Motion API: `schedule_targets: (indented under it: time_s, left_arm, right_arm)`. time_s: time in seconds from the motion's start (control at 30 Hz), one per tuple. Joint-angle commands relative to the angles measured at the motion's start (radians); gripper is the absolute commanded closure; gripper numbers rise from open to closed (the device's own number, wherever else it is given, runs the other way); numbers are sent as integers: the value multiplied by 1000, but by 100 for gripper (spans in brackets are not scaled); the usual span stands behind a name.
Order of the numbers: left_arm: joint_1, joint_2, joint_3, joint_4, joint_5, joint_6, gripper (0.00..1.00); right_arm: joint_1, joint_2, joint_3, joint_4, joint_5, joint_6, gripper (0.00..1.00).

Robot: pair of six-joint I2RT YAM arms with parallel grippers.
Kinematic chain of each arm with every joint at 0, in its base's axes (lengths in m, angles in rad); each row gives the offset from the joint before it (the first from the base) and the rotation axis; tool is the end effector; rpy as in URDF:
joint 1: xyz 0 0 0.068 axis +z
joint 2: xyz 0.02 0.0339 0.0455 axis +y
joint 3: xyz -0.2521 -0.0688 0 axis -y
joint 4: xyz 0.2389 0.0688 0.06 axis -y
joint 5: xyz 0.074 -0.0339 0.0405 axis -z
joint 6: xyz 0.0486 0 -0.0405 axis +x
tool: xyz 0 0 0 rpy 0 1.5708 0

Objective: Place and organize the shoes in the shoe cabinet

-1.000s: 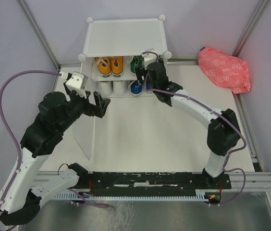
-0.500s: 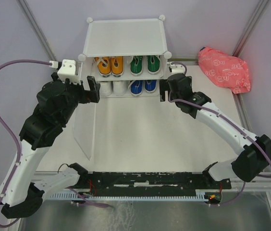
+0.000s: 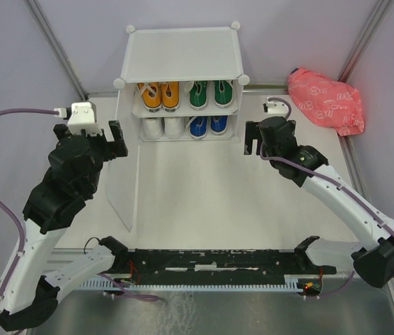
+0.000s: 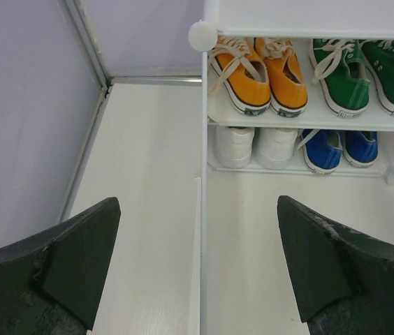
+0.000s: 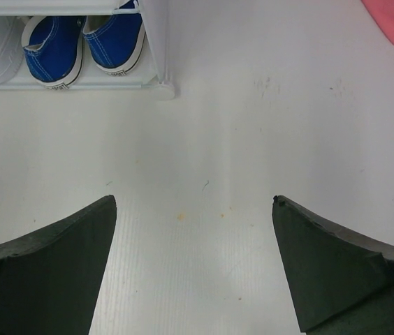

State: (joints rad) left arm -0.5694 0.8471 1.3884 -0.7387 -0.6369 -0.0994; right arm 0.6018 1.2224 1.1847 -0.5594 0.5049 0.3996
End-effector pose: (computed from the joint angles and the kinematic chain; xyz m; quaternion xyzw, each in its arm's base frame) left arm 0.1316 -0.0499 0.4548 -0.0220 0.7605 0.0311 0.6482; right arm 0.2369 0.1342 0.3359 0.0299 0.8632 0.0238 0.5034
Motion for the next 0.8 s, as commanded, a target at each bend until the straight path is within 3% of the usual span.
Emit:
schedule_targets:
  time_s: [0.0, 0.37, 0.47, 0.57, 0.77]
  left_arm:
    - [2, -15, -85, 27, -80, -75, 1]
    - [2, 16, -214, 161, 54, -143, 1]
    - [3, 26, -220, 235, 158, -158, 1]
    - [2, 77, -233, 361, 342, -182, 1]
    - [2, 160, -248, 798, 726, -315, 1]
  right_arm:
    - [4, -67, 1, -39, -37, 19, 1]
    - [3, -214, 33, -197, -24, 5, 1]
    - [4, -234, 39, -233, -11, -1, 1]
    - [4, -263, 50, -270, 18, 6, 1]
    - [3, -366, 19, -276, 70, 9, 1]
